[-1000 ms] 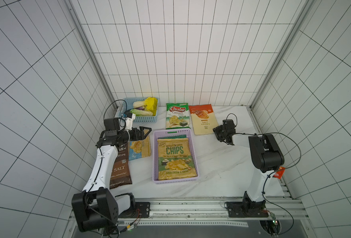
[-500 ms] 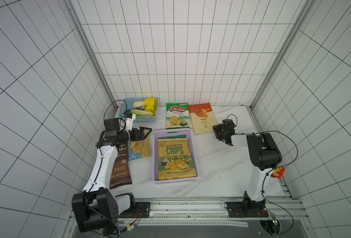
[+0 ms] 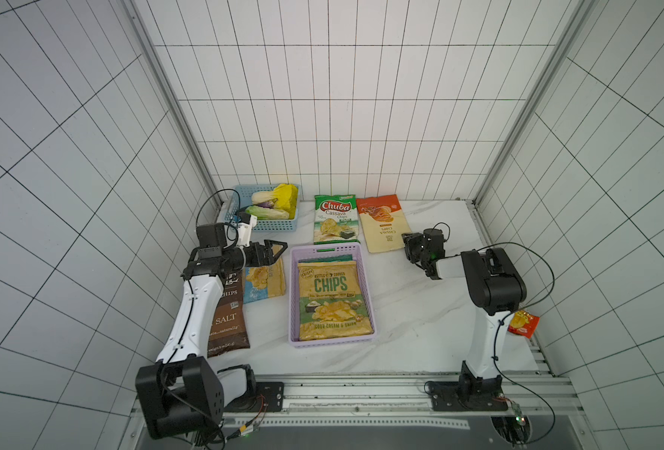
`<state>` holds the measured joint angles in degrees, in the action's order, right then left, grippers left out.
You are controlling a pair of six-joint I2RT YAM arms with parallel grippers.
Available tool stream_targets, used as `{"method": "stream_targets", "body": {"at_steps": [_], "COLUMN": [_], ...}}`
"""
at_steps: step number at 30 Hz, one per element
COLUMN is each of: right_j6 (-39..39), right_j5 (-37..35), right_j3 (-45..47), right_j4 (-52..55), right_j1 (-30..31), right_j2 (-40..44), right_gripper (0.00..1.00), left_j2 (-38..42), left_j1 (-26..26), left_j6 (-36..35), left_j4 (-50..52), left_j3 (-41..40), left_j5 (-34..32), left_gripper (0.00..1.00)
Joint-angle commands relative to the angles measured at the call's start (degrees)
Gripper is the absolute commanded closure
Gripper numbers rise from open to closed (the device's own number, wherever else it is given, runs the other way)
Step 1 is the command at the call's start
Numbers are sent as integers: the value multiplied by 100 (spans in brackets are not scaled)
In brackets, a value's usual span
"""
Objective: Put the potato chips into the basket
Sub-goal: Pick up the potato chip from the center of the board.
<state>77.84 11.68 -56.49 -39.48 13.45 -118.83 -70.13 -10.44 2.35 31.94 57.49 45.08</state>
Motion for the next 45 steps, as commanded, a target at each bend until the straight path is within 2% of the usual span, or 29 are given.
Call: {"method": "stream_targets", "body": {"at_steps": [1, 4, 7, 11, 13, 16, 28, 36, 45], "right_j6": [73, -18, -67, -98, -167, -453, -1661, -3178, -3825], "right_j5": [273, 275, 221, 260, 238, 226, 384, 109, 349], "right_j3": [7, 24, 67, 81, 94, 24, -789, -2195, -3496], "right_j4": [296, 205, 237, 223, 245, 473, 1982, 3851, 5316], "right_j1": [-52, -53, -59, -56, -53, -45, 79, 497, 968], "right_j2": [-352, -287, -216, -127, 11, 324, 2007, 2925, 3390], "right_gripper": [56, 59, 66, 82, 87, 100, 100, 100, 100], "left_j2": [67, 87, 78, 78, 87, 96, 105, 140, 146], "left_j1": [15, 15, 15, 15, 15, 15, 15, 15, 15], "left_j6": [-67, -63, -68, -67, -63, -68, -86, -103, -97], "left_j4": [-57, -52, -48, -48, -47, -44, -48, -48, -48], "left_j3": [-43, -45, -45, -45, -45, -43, -40, -54, -63], "left_j5": [78, 69, 86, 87, 84, 86, 97, 85, 79], "left_gripper": [2, 2, 2, 2, 2, 2, 2, 2, 2]}}
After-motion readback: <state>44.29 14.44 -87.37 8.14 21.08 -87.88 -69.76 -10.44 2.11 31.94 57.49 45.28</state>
